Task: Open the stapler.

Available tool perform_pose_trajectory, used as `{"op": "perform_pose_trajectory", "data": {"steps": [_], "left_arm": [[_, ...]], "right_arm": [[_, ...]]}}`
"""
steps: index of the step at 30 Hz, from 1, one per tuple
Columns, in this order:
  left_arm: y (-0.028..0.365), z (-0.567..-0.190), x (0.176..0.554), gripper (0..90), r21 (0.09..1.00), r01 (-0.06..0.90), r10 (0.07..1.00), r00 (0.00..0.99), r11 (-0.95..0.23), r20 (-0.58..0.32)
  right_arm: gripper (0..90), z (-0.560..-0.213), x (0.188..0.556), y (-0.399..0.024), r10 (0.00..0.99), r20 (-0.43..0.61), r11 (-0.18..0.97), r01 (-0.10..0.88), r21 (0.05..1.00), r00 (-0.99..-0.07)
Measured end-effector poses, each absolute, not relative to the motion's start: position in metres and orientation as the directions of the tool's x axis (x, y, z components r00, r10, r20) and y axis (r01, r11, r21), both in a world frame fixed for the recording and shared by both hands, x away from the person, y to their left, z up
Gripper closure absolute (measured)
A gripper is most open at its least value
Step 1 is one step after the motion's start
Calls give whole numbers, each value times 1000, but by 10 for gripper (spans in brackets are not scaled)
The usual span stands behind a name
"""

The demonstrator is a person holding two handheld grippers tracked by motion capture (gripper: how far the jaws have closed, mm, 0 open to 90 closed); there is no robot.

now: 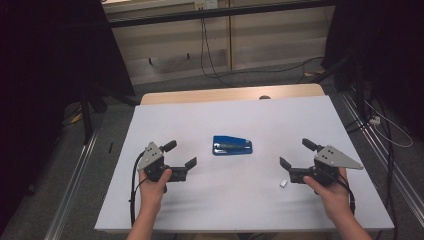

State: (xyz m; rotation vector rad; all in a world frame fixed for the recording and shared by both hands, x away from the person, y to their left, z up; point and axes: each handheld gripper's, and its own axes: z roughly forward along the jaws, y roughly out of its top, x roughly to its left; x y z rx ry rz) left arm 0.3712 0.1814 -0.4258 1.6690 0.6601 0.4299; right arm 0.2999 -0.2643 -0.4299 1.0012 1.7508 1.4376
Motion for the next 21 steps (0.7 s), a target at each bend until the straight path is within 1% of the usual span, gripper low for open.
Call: {"op": "perform_pose_trajectory", "data": {"steps": [5, 21], "left_arm": [[174, -426, 377, 20, 975, 193, 622, 779, -114, -81], [154, -427, 394, 20, 970, 202, 609, 789, -135, -79]], "right_arm": [[30, -430, 307, -260, 865, -26, 118, 154, 981, -501], [31, -425, 324, -254, 872, -8, 95, 153, 984, -490]]}}
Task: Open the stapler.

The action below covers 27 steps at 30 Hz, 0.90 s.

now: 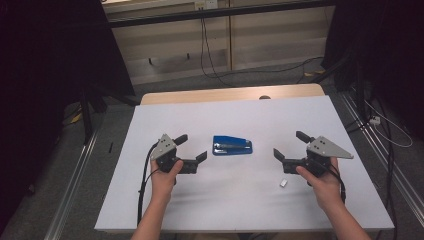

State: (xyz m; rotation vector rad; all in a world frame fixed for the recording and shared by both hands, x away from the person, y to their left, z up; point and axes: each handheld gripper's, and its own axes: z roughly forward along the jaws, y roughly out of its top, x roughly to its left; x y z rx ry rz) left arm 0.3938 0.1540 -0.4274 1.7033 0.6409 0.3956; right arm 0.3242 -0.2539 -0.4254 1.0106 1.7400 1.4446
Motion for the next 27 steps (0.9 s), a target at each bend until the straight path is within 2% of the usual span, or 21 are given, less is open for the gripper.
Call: {"op": "perform_pose_trajectory", "data": {"steps": [8, 15, 27], "left_arm": [[147, -431, 405, 22, 963, 223, 620, 780, -154, -81], [138, -434, 413, 23, 955, 256, 606, 787, -148, -117], [126, -441, 432, 46, 943, 276, 598, 794, -186, -114]], "right_arm": [[31, -425, 331, -247, 867, -22, 112, 152, 982, -498], [31, -424, 337, -237, 859, -27, 121, 150, 981, -511], [31, -425, 353, -219, 842, -28, 138, 164, 977, -539]]}}
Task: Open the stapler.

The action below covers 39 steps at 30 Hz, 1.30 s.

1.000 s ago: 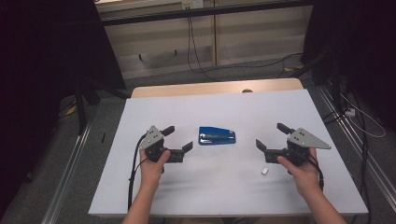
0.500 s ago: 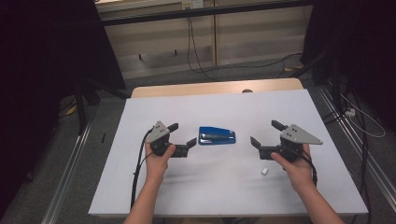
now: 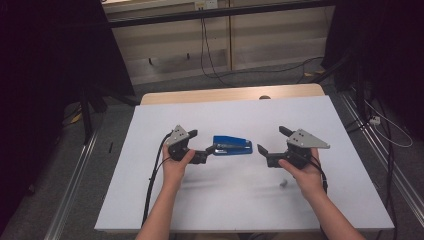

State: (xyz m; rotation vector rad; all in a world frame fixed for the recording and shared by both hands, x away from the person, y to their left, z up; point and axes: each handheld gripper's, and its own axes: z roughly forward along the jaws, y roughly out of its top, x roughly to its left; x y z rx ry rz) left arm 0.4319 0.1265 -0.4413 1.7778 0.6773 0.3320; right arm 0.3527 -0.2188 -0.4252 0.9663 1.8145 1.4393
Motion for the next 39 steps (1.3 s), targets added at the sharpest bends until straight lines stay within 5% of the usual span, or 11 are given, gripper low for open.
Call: {"op": "perform_pose_trajectory", "data": {"steps": [17, 25, 34, 39], "left_arm": [[121, -439, 459, 74, 934, 315, 583, 796, -170, -162], [119, -442, 455, 74, 902, 309, 565, 820, -302, -92], [125, -440, 448, 99, 886, 335, 569, 816, -321, -102], [127, -442, 450, 118, 887, 345, 578, 808, -306, -115]], "right_arm": [[32, -425, 374, -204, 843, -19, 150, 201, 968, -537], [33, -420, 382, -193, 837, -29, 170, 209, 963, -546], [35, -420, 387, -177, 820, -53, 212, 217, 953, -571], [137, -424, 391, -163, 793, -69, 251, 222, 942, -605]]}}
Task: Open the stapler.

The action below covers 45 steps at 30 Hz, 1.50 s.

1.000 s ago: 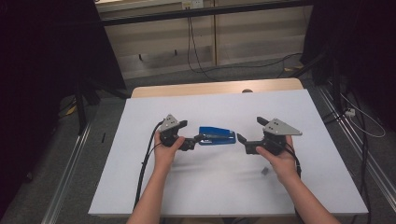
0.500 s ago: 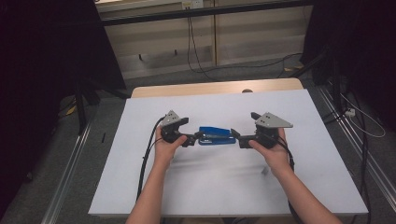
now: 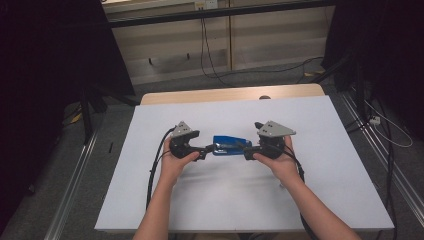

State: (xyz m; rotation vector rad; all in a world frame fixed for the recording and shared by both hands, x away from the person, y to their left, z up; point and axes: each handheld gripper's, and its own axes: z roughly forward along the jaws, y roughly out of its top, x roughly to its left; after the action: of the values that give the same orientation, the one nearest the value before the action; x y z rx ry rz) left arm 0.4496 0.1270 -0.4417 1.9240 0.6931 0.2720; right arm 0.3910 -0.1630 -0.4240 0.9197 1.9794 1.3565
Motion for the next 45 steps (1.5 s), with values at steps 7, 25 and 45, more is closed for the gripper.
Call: {"op": "perform_pose_trajectory", "data": {"steps": [7, 25, 45], "left_arm": [[129, -445, 455, 111, 893, 353, 600, 790, -279, -125], [130, -447, 458, 100, 890, 363, 614, 779, -275, -128], [132, -452, 458, 294, 859, 382, 603, 790, -340, -113]], "right_arm": [[746, -435, 399, -144, 698, -43, 344, 282, 896, -714], [900, -457, 419, -113, 634, -47, 454, 323, 830, -772], [900, -461, 420, -99, 621, -121, 514, 286, 809, -775]]}}
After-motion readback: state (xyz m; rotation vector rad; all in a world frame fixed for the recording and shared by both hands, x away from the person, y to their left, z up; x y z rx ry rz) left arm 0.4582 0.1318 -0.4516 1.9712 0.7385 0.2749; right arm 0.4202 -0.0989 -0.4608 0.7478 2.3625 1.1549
